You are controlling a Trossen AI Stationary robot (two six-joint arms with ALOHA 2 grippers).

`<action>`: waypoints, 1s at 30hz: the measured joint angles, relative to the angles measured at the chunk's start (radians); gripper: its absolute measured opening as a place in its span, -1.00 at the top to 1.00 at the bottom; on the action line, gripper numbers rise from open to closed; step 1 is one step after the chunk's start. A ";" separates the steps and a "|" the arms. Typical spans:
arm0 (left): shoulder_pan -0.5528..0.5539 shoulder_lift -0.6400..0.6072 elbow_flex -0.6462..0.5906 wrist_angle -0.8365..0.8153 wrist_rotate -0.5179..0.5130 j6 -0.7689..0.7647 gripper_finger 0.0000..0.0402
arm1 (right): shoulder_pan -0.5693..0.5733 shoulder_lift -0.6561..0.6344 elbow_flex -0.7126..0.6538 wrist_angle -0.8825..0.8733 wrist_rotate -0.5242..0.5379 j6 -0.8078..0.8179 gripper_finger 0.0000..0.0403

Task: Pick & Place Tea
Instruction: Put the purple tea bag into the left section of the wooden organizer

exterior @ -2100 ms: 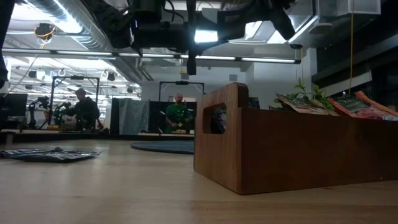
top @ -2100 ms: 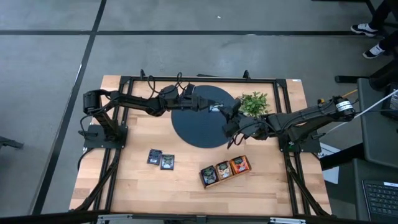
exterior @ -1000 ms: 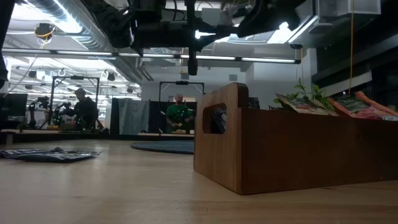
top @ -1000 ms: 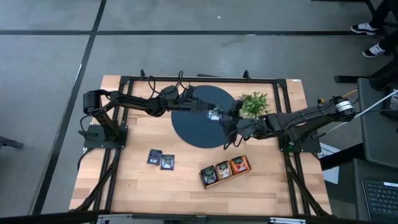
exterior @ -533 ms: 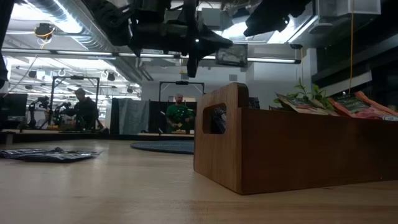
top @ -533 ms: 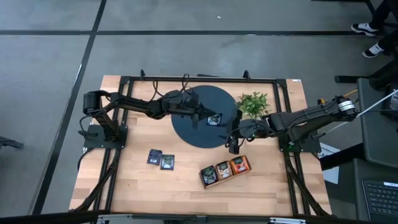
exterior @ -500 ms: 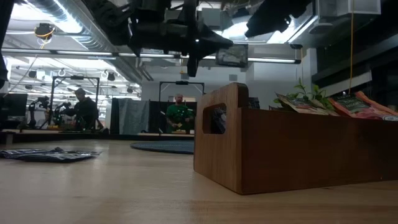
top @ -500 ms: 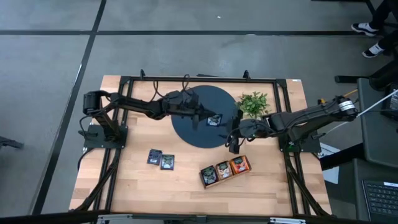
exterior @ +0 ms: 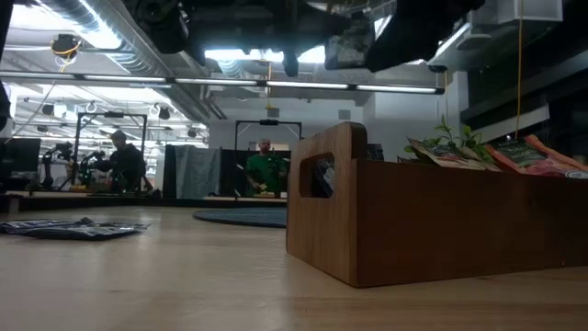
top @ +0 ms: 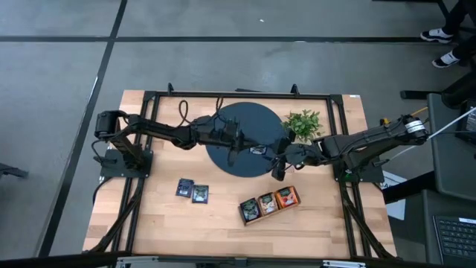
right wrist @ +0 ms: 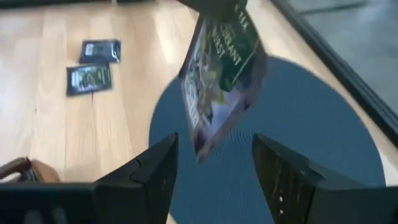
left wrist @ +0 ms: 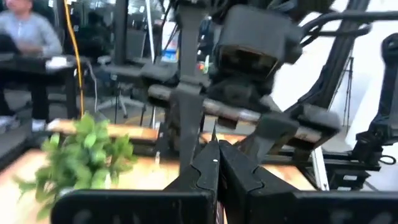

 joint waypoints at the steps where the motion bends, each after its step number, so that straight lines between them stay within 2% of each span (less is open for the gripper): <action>1: -0.006 0.000 0.000 0.013 0.000 0.015 0.99 | -0.005 0.000 -0.002 0.021 -0.001 -0.017 -0.03; 5: -0.023 0.000 0.000 0.009 -0.033 0.045 0.99 | -0.019 0.000 -0.003 0.080 -0.009 -0.046 0.02; 8: -0.028 0.000 0.000 0.011 -0.062 0.065 0.99 | -0.030 0.000 -0.003 0.089 -0.037 -0.047 0.15; 11: -0.028 0.000 0.000 0.012 -0.088 0.084 0.99 | -0.033 0.000 -0.003 0.083 -0.070 -0.048 0.37; 17: -0.028 0.000 0.000 0.009 -0.113 0.096 0.98 | -0.033 0.000 -0.003 0.074 -0.072 -0.074 0.93; 22: -0.028 0.000 0.000 -0.011 -0.103 0.079 0.97 | -0.033 0.000 -0.003 0.048 -0.072 -0.075 0.94; 26: -0.024 0.000 0.000 -0.055 -0.012 0.001 0.97 | -0.033 0.000 -0.002 -0.005 -0.073 -0.075 0.97; 30: -0.016 0.000 0.049 -0.249 0.031 -0.045 0.93 | -0.033 0.001 -0.003 -0.063 -0.077 -0.065 0.98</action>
